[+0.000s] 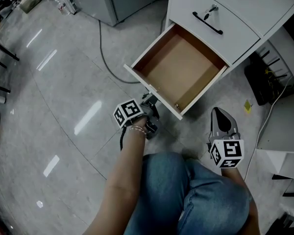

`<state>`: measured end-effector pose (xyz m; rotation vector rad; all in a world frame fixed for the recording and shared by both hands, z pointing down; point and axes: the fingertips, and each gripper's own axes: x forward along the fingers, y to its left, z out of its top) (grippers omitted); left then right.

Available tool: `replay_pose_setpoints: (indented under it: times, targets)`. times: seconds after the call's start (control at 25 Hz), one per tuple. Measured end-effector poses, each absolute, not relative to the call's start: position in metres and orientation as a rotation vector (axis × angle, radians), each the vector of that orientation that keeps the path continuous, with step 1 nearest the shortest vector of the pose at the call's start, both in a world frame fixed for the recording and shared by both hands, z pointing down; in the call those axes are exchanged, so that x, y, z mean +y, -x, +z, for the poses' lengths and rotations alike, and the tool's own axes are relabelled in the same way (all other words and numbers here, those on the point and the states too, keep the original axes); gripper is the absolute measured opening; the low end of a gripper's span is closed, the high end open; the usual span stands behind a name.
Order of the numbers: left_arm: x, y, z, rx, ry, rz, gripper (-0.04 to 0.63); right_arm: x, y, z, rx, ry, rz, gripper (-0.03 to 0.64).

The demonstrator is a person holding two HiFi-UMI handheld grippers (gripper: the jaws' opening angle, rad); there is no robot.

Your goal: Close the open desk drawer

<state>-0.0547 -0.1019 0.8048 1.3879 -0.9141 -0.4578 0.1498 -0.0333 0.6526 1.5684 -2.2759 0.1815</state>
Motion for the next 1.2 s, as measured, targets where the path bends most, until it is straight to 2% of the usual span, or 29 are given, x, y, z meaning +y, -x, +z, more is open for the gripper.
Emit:
replay_pose_setpoints:
  times: [1.2]
  targets:
    - [-0.109, 0.042, 0.724, -0.866, -1.441, -0.484, 0.02, -0.062, -0.164, 0.618, -2.19, -1.683, 0.315, -0.002]
